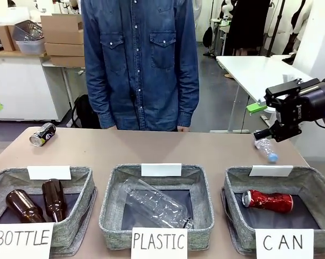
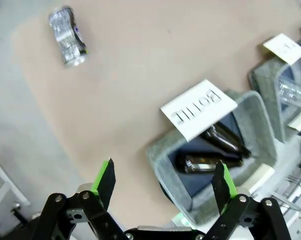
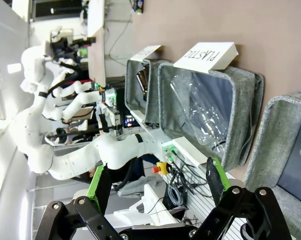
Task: Sort the can waste into the basket.
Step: Pick up the can waste from the table and place it in the right Fabric basket.
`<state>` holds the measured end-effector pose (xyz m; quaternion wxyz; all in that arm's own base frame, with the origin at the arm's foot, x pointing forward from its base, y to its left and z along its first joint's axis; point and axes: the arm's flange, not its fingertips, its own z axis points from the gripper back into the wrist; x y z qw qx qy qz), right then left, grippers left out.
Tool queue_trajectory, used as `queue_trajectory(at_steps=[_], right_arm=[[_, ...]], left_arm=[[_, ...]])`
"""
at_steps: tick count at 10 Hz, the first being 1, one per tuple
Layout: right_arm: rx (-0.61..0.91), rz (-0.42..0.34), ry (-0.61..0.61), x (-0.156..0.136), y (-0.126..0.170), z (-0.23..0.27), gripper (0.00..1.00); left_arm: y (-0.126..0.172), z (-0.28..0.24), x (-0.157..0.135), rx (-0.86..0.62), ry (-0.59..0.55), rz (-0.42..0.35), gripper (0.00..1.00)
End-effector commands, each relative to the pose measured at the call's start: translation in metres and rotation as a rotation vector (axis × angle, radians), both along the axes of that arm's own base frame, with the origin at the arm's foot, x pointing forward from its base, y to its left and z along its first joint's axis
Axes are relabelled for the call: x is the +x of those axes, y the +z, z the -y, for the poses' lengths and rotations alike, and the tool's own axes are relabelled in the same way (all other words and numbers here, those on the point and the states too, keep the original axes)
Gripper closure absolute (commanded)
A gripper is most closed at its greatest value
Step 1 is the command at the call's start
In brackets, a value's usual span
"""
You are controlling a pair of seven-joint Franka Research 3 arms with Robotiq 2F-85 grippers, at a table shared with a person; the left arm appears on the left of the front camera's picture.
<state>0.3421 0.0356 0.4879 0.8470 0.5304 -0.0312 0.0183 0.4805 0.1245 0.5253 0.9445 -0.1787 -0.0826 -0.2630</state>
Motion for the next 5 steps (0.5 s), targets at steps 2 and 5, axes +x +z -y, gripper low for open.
queue_trajectory(at_steps=[2, 5], right_arm=[[-0.011, 0.015, 0.015, 0.001, 0.000, 0.002, 0.00], [-0.011, 0.015, 0.015, 0.001, 0.000, 0.002, 0.00]], left_arm=[[-0.051, 0.014, 0.085, 0.130, -0.233, 0.042, 0.00], [-0.099, 0.019, 0.140, 0.144, -0.308, 0.013, 0.00]])
